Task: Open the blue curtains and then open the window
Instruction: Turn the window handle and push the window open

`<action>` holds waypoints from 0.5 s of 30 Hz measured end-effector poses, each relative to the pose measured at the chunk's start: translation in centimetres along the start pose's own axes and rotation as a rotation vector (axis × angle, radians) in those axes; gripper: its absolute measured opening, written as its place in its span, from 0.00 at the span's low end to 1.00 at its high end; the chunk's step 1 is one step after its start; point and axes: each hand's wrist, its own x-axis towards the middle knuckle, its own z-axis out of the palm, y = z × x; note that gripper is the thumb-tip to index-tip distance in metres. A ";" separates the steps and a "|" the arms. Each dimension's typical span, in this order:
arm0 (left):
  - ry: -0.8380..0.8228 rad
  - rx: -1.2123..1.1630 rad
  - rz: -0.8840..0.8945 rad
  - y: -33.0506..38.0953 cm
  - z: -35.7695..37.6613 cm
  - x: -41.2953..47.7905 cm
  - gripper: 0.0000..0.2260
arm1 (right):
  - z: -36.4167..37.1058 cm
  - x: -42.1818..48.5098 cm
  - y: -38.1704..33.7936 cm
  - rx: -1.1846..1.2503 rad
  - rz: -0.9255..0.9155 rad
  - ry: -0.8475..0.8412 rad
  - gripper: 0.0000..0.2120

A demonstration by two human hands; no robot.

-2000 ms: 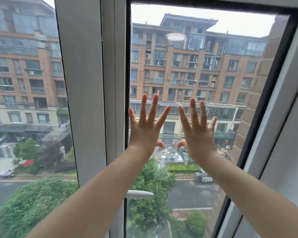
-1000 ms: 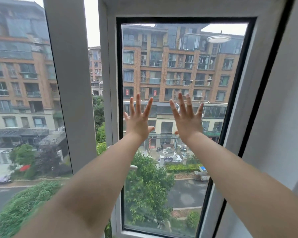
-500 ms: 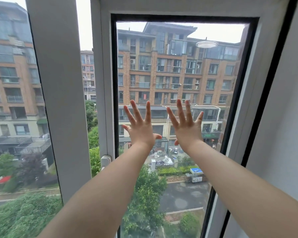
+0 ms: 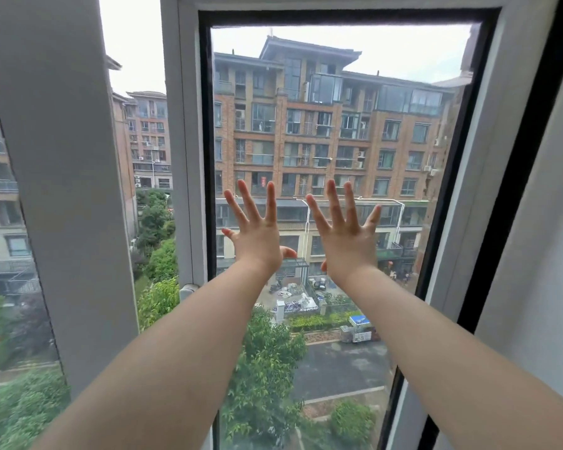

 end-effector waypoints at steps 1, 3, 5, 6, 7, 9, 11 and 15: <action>-0.005 -0.012 0.012 -0.3 0.2 0.7 0.58 | 0.4 0.5 -0.2 0.009 0.003 0.022 0.55; -0.020 -0.040 0.036 -0.9 0.7 1.9 0.58 | 1.2 1.6 -0.7 0.042 0.007 0.055 0.50; -0.039 -0.059 0.058 -1.2 1.1 2.8 0.58 | 1.8 2.4 -1.1 0.084 0.009 0.069 0.48; -0.043 -0.056 0.066 -1.4 1.3 3.5 0.58 | 2.1 3.0 -1.3 0.095 0.010 0.073 0.47; -0.050 -0.058 0.072 -1.5 1.4 3.7 0.58 | 2.2 3.1 -1.4 0.097 0.016 0.067 0.47; -0.048 -0.059 0.087 -1.8 1.7 4.7 0.58 | 2.2 3.7 -1.7 0.095 0.025 0.059 0.47; -0.041 -0.066 0.108 -2.1 2.0 5.4 0.58 | 2.0 4.1 -1.7 0.074 0.026 0.046 0.47; -0.067 -0.085 0.120 -2.7 2.7 6.7 0.59 | 2.7 4.4 -0.8 -0.022 -0.022 0.062 0.49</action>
